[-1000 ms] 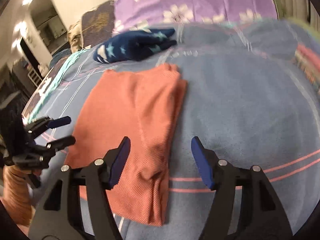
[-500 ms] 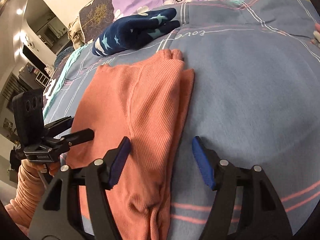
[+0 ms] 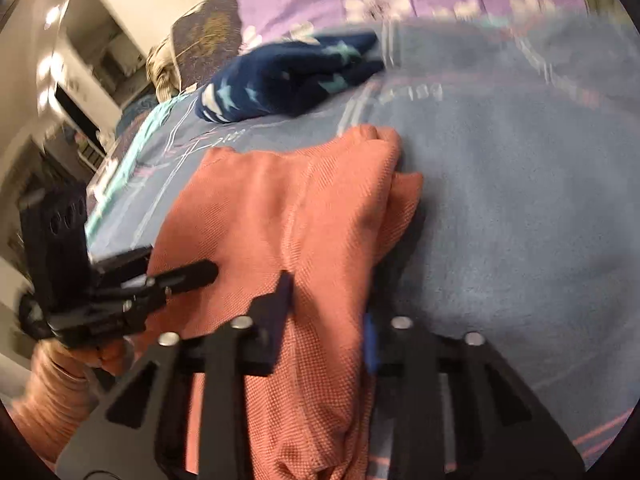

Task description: Fold small clothes

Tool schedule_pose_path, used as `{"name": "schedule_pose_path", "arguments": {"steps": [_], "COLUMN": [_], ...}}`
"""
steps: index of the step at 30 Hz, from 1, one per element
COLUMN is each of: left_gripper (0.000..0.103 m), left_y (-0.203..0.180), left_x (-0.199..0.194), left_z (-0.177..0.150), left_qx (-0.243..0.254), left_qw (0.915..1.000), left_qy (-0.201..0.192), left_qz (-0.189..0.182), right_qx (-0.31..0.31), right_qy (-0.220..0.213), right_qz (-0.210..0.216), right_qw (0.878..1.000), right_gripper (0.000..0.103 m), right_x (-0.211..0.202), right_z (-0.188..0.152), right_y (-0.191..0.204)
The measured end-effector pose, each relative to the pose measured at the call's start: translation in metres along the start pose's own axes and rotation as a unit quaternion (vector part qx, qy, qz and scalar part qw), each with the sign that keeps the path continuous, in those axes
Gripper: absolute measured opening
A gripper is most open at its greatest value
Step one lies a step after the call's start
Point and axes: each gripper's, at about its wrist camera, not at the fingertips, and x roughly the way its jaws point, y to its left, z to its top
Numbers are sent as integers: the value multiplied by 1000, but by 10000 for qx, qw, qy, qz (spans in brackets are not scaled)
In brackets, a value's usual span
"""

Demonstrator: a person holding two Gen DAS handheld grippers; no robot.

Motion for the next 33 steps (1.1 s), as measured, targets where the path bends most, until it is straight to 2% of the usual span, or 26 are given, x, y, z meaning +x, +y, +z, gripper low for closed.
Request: {"name": "schedule_pose_path", "arguments": {"steps": [3,8,17,25,33], "left_gripper": [29,28,27,26,26], "left_y": [-7,-28,-67,-103,-142], "left_x": [-11,-30,-52,-46,-27], "left_z": [2,5,24,53,96], "left_qx": [78,432,784,1107,1606], "left_qw": [9998,9973,9926,9889,9806], "left_qy": [-155,-468,-870,-965,-1075], "left_qz": [128,355,324,244,338], "right_qx": [-345,-558,-668,-577,-293], "right_qy": [-258,-630,-1329,-1735,-2022], "right_qz": [-249,-336,-520,-851,-1123], "right_qw": [9988,9959,9875,9795,9724], "right_gripper": [26,25,25,24,24], "right_x": [-14,-41,-98,-133,-149], "right_z": [-1,-2,-7,0,23], "right_y": [17,29,32,9,-28]}}
